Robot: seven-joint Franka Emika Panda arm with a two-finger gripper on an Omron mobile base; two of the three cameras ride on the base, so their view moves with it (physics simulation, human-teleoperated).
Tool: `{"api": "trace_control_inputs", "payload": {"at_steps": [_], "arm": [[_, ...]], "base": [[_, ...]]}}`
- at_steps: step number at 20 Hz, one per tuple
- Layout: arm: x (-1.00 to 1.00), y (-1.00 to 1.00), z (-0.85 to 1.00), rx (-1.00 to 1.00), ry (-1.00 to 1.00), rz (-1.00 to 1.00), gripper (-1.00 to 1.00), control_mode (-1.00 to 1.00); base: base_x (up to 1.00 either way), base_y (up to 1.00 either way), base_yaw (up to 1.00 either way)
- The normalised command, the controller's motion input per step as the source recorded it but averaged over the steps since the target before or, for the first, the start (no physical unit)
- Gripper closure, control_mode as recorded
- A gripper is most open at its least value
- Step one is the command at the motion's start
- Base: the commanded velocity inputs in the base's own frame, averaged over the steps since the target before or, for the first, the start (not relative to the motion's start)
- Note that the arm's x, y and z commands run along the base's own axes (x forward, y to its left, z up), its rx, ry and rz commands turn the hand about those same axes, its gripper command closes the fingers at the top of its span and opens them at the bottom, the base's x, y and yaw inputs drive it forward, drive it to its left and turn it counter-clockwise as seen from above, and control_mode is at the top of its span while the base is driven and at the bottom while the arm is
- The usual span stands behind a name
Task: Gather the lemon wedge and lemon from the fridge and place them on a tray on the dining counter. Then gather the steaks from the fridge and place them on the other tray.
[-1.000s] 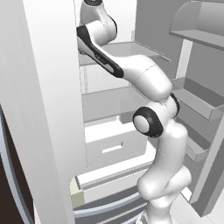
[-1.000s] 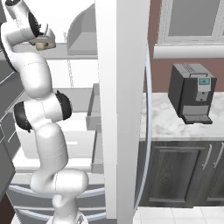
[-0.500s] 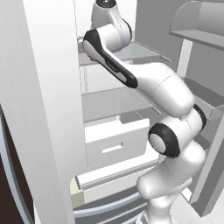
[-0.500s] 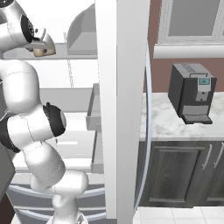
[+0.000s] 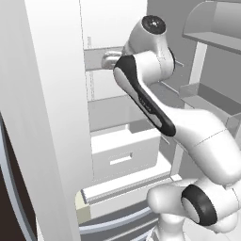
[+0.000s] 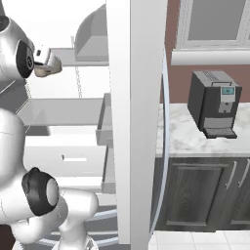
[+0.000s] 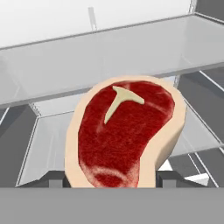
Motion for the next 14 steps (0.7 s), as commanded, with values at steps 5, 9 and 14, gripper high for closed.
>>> {"api": "trace_control_inputs", "payload": {"at_steps": [5,9,14], "arm": [[-1.00,-0.19,0.03,0.04,-0.01,-0.02,1.00,-1.00],[-1.00,-0.11,0.05,0.00,0.00,0.00,1.00,-1.00],[-1.00,-0.17,0.00,0.00,0.00,0.00,1.00,-1.00]], "base": [[0.00,0.00,0.00],[0.00,0.00,0.00],[0.00,0.00,0.00]]}}
